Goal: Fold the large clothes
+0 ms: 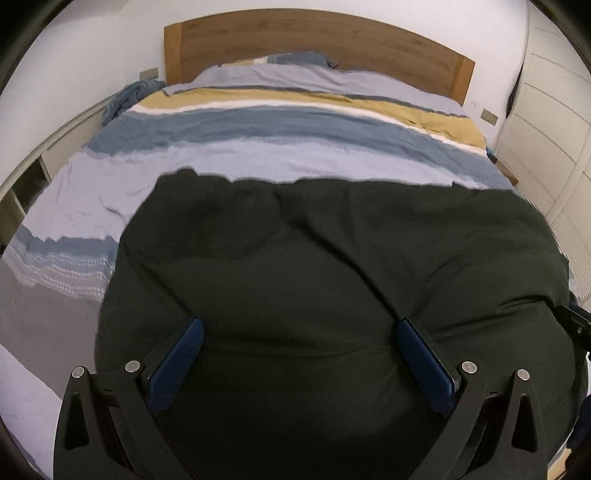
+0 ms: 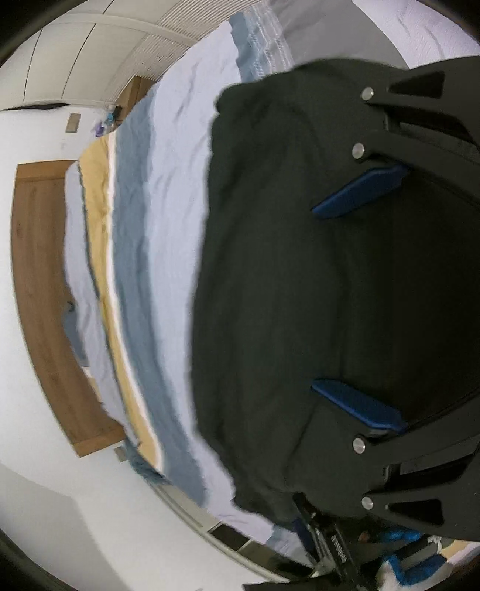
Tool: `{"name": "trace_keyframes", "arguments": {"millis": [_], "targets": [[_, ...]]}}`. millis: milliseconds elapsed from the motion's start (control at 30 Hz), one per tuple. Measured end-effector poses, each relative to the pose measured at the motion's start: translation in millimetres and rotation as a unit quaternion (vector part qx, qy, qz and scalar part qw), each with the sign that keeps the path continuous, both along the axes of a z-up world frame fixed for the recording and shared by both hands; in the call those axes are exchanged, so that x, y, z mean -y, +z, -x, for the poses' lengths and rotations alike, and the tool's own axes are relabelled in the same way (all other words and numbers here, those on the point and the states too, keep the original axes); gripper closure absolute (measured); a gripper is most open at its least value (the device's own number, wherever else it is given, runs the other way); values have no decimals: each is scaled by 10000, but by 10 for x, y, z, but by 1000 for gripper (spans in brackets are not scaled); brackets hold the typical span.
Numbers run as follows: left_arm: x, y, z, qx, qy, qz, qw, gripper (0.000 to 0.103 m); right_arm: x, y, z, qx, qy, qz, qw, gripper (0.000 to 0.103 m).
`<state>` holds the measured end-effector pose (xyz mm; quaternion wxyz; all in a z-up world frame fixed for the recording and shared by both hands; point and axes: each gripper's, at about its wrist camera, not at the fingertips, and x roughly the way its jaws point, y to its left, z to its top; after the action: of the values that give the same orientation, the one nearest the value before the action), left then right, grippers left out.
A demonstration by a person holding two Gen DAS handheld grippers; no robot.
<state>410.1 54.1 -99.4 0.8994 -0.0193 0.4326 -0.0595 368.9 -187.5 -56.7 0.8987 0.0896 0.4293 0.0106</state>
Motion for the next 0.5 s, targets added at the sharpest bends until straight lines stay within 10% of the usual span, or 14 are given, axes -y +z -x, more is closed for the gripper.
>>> {"name": "trace_keyframes", "arguments": {"millis": [500], "targets": [[41,-120,94,-122,-14,-17,9999,0,931,-281,253,-439,-920,195,9946,14]]}}
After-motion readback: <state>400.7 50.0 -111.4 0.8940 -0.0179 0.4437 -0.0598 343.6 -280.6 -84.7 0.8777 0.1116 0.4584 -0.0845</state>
